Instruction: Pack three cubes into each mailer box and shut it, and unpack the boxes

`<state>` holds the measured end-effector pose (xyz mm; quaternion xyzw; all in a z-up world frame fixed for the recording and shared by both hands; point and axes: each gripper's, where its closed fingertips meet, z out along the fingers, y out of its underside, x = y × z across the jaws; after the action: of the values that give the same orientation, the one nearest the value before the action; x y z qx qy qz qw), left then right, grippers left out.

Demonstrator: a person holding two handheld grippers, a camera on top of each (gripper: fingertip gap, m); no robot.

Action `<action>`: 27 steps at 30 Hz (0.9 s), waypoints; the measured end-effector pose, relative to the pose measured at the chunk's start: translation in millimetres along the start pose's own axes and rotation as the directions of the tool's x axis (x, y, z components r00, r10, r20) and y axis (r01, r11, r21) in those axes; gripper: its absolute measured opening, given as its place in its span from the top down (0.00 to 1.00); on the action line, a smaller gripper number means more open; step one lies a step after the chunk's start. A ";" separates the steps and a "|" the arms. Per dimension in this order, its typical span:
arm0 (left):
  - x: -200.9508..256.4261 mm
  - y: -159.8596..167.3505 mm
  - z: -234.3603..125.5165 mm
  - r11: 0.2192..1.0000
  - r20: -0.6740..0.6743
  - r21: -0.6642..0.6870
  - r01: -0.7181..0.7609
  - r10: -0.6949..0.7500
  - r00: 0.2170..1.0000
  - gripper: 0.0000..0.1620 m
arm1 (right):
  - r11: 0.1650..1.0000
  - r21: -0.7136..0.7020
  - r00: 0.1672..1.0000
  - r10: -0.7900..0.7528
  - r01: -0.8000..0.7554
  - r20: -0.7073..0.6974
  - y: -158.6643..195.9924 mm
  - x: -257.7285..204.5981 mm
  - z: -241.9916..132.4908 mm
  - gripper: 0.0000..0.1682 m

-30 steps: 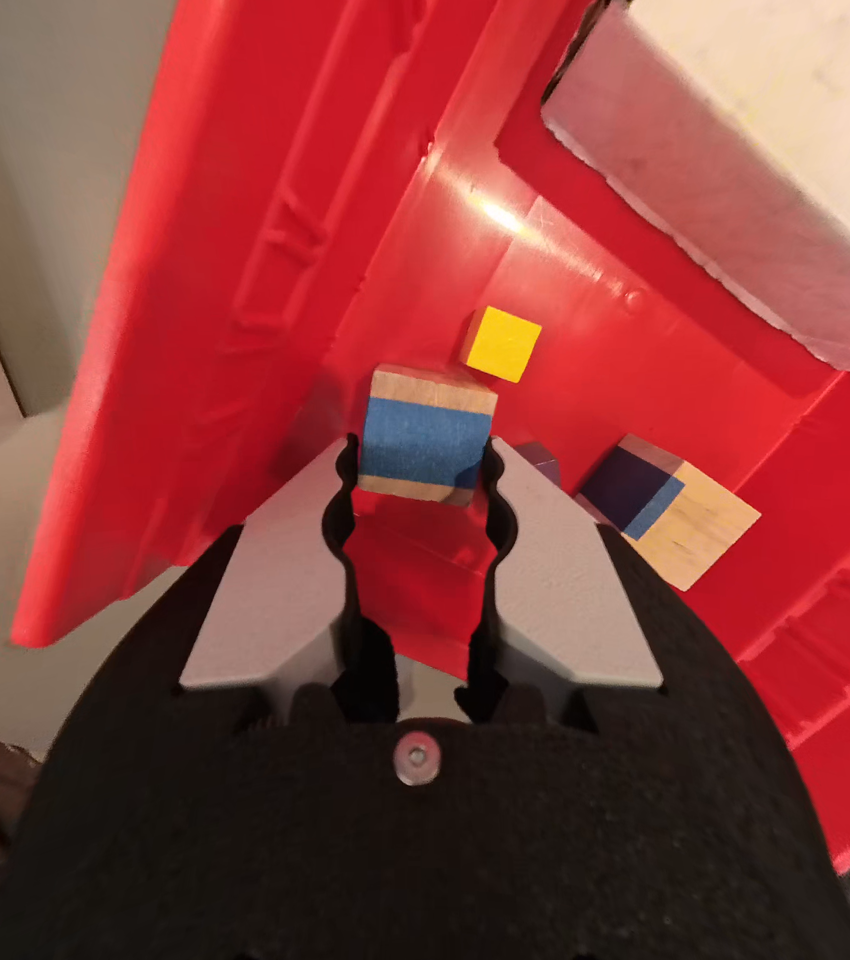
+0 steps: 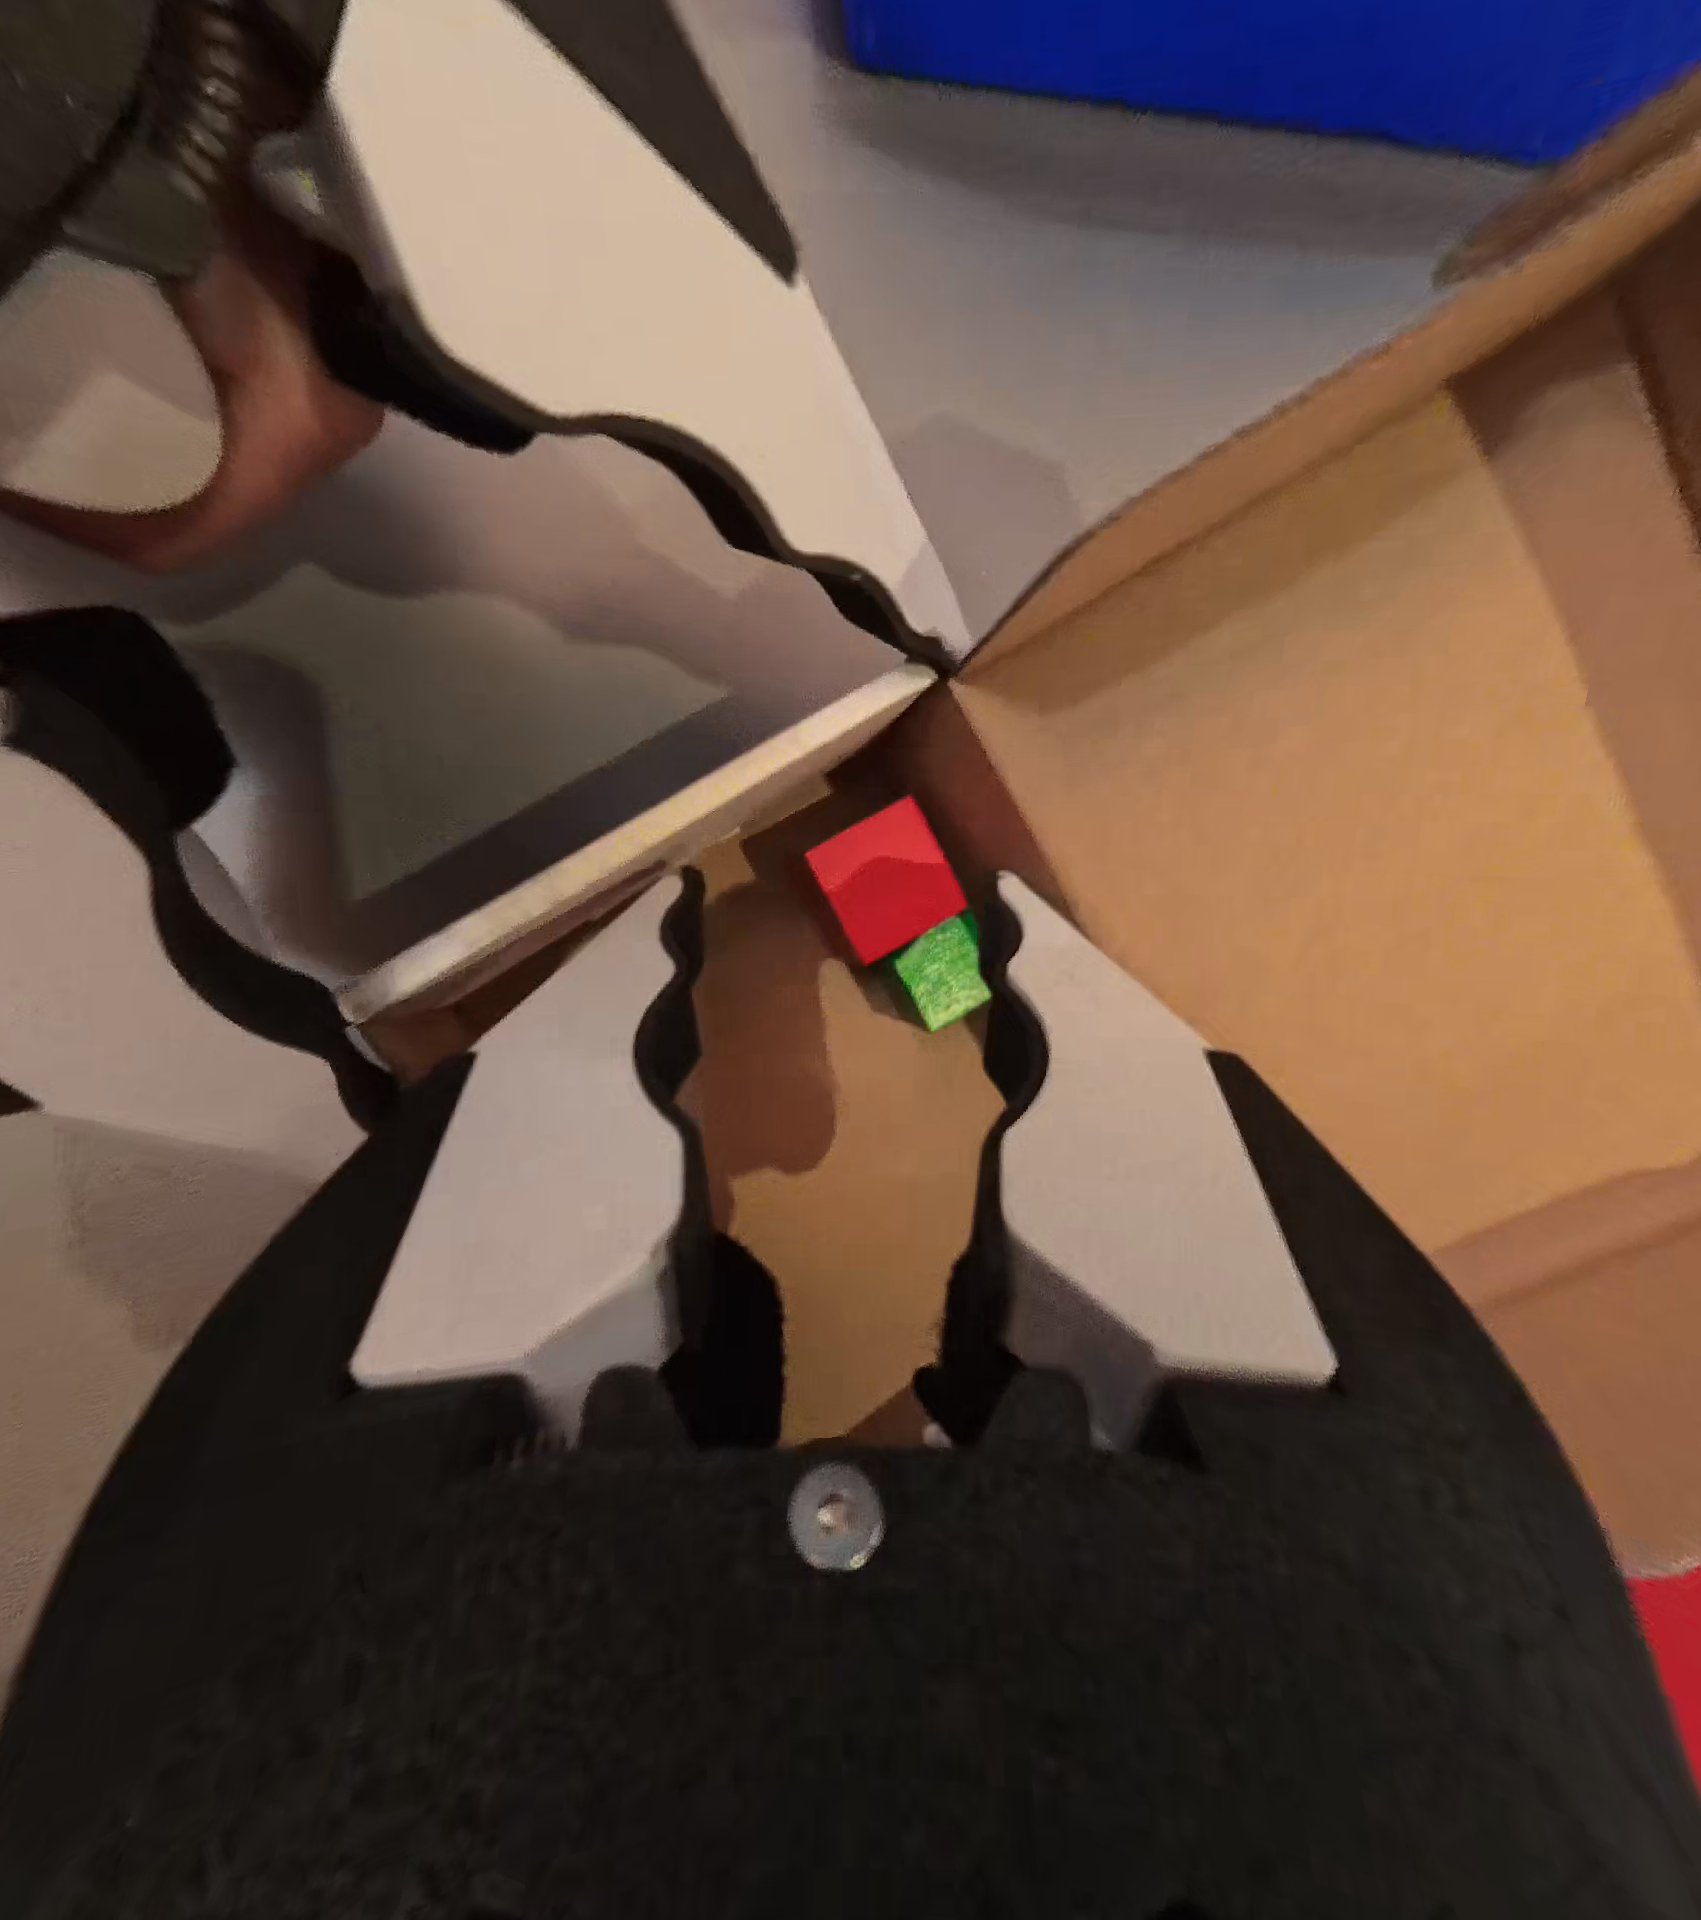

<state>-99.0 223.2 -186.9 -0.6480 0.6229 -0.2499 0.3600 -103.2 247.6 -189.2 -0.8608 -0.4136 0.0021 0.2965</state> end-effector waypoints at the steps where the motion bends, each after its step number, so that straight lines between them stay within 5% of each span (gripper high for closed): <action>1: 0.1 -0.1 0.0 1.000 -0.003 0.002 0.000 0.000 1.000 0.28 | 1.000 -0.002 1.000 -0.030 0.030 -0.007 -0.2 -1.1 2.0 0.69; 18: 1.5 -0.6 0.5 1.000 -0.010 0.010 0.001 -0.001 1.000 0.28 | 0.999 0.027 0.997 -0.036 0.035 0.065 11.2 -3.9 -6.2 0.85; 27: -6.6 3.7 -3.7 1.000 0.028 -0.008 0.005 -0.005 1.000 0.28 | 0.956 0.271 0.977 0.157 -0.113 -0.144 6.5 75.3 -135.9 0.85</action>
<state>-104.9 229.3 -186.7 -0.6546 0.6172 -0.2392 0.3652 -15.2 229.0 -62.4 -0.8378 -0.3241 0.0061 0.4394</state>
